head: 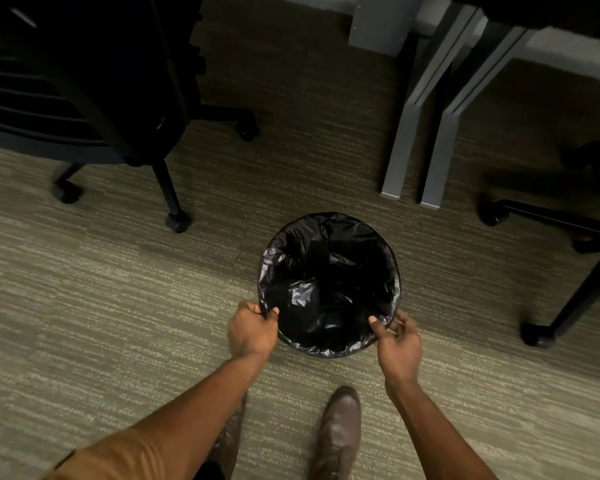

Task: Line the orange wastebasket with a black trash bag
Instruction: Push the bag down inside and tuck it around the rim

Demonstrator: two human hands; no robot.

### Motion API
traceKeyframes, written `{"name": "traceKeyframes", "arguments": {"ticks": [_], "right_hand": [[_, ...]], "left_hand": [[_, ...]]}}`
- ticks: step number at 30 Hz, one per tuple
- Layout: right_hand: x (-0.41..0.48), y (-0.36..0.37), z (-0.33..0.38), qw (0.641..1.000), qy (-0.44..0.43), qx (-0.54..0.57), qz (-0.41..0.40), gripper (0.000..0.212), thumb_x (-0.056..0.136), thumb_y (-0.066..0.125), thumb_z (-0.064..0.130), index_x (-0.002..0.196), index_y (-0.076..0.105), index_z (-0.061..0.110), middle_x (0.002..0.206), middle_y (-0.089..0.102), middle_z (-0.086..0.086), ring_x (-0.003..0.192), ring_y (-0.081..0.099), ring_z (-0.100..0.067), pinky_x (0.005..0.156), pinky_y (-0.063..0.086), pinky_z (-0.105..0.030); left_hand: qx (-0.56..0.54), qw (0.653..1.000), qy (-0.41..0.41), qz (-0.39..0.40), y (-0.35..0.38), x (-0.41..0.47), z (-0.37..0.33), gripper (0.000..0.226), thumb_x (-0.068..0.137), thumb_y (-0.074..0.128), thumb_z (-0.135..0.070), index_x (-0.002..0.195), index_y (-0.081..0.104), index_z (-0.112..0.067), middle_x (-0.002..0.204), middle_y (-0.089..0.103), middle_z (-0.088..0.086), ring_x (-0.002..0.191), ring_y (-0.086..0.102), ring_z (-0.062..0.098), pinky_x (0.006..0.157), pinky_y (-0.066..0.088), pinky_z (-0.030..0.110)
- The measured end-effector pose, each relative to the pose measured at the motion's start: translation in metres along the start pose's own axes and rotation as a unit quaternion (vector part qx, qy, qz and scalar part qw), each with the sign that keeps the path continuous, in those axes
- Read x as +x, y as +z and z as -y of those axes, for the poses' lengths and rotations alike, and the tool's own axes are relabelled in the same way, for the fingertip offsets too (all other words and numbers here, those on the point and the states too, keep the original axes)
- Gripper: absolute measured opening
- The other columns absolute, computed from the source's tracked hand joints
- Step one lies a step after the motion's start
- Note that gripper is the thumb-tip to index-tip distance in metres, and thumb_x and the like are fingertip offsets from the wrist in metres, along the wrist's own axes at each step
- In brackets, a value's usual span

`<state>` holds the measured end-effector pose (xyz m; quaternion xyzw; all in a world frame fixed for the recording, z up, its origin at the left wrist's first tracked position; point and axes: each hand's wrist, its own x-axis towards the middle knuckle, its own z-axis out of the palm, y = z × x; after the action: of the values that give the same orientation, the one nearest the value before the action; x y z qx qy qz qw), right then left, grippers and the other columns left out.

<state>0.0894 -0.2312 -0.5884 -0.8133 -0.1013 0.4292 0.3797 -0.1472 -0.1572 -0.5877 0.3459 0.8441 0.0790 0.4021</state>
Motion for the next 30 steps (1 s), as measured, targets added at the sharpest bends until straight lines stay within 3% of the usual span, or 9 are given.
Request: {"name": "traceKeyframes", "arguments": {"ticks": [4, 8, 11, 15, 18, 21, 24, 27, 30], "right_hand": [[0.008, -0.004, -0.01, 0.998, -0.034, -0.056, 0.019, 0.056, 0.098, 0.073, 0.001, 0.147, 0.053, 0.018, 0.112, 0.08, -0.002, 0.08, 0.08, -0.004, 0.086, 0.067, -0.046], [0.015, -0.009, -0.013, 0.997, -0.041, -0.048, 0.032, 0.055, 0.097, 0.073, -0.003, 0.146, 0.053, 0.014, 0.126, 0.077, -0.007, 0.105, 0.078, -0.012, 0.092, 0.066, -0.046], [0.02, -0.009, -0.008, 0.999, -0.012, -0.005, 0.031, 0.052, 0.097, 0.07, -0.008, 0.141, 0.054, 0.015, 0.129, 0.075, -0.008, 0.106, 0.078, -0.013, 0.088, 0.066, -0.041], [0.027, -0.011, 0.005, 0.999, 0.006, 0.029, 0.032, 0.055, 0.097, 0.068, -0.01, 0.144, 0.052, 0.015, 0.137, 0.071, -0.011, 0.119, 0.074, -0.028, 0.102, 0.062, -0.057], [0.037, -0.014, 0.02, 0.999, -0.007, 0.041, 0.031, 0.057, 0.096, 0.07, -0.009, 0.145, 0.052, 0.013, 0.133, 0.073, -0.009, 0.122, 0.072, -0.027, 0.107, 0.059, -0.056], [0.051, -0.016, 0.039, 0.998, -0.019, 0.047, 0.028, 0.057, 0.094, 0.073, -0.008, 0.143, 0.051, 0.009, 0.113, 0.073, 0.001, 0.109, 0.072, -0.017, 0.108, 0.059, -0.053], [0.064, -0.017, 0.057, 0.998, -0.036, 0.041, 0.015, 0.051, 0.093, 0.076, -0.005, 0.136, 0.056, 0.015, 0.105, 0.071, 0.01, 0.092, 0.074, -0.008, 0.096, 0.065, -0.047], [0.079, -0.018, 0.078, 0.998, -0.048, 0.046, -0.002, 0.046, 0.093, 0.078, -0.001, 0.13, 0.061, 0.02, 0.119, 0.078, 0.0, 0.087, 0.081, -0.006, 0.067, 0.067, -0.028], [0.092, -0.02, 0.099, 0.997, -0.069, 0.038, -0.013, 0.048, 0.091, 0.083, 0.005, 0.134, 0.063, 0.013, 0.122, 0.08, -0.006, 0.095, 0.081, -0.015, 0.067, 0.066, -0.028]], "left_hand": [[-0.01, 0.999, 0.031, -0.009, 0.003, -0.004, 0.003, 0.034, 0.094, 0.085, -0.017, 0.083, 0.053, -0.023, 0.072, 0.063, -0.01, 0.066, 0.06, 0.012, 0.055, 0.039, 0.018], [-0.019, 0.998, 0.061, 0.009, 0.001, -0.003, 0.003, 0.033, 0.094, 0.084, -0.013, 0.085, 0.054, -0.021, 0.072, 0.065, -0.006, 0.063, 0.061, 0.004, 0.055, 0.039, 0.014], [-0.031, 0.996, 0.085, 0.022, -0.002, -0.005, -0.001, 0.034, 0.094, 0.085, -0.015, 0.084, 0.054, -0.023, 0.072, 0.069, -0.001, 0.063, 0.067, 0.01, 0.057, 0.051, 0.021], [-0.045, 0.993, 0.105, 0.02, -0.005, -0.005, -0.014, 0.035, 0.093, 0.086, -0.018, 0.082, 0.053, -0.024, 0.072, 0.071, 0.002, 0.061, 0.069, 0.013, 0.052, 0.046, 0.017], [-0.053, 0.991, 0.126, 0.018, -0.008, 0.001, -0.035, 0.035, 0.093, 0.086, -0.018, 0.082, 0.053, -0.024, 0.07, 0.067, 0.0, 0.06, 0.064, 0.012, 0.053, 0.043, 0.019], [-0.054, 0.988, 0.143, 0.022, -0.008, 0.011, -0.065, 0.029, 0.092, 0.087, -0.019, 0.088, 0.058, -0.018, 0.072, 0.066, -0.002, 0.062, 0.062, 0.011, 0.055, 0.043, 0.022], [-0.059, 0.985, 0.162, 0.022, -0.004, 0.022, -0.098, 0.026, 0.091, 0.088, -0.018, 0.095, 0.064, -0.01, 0.077, 0.07, 0.001, 0.066, 0.065, 0.017, 0.062, 0.05, 0.026], [-0.055, 0.986, 0.159, 0.015, 0.005, 0.036, -0.133, 0.025, 0.089, 0.09, -0.022, 0.096, 0.07, -0.01, 0.078, 0.069, -0.002, 0.074, 0.069, 0.021, 0.055, 0.045, 0.022], [-0.083, 0.979, 0.186, 0.023, 0.018, 0.05, -0.164, 0.025, 0.088, 0.09, -0.018, 0.095, 0.071, -0.004, 0.086, 0.076, 0.01, 0.082, 0.072, 0.029, 0.068, 0.058, 0.033]]}}
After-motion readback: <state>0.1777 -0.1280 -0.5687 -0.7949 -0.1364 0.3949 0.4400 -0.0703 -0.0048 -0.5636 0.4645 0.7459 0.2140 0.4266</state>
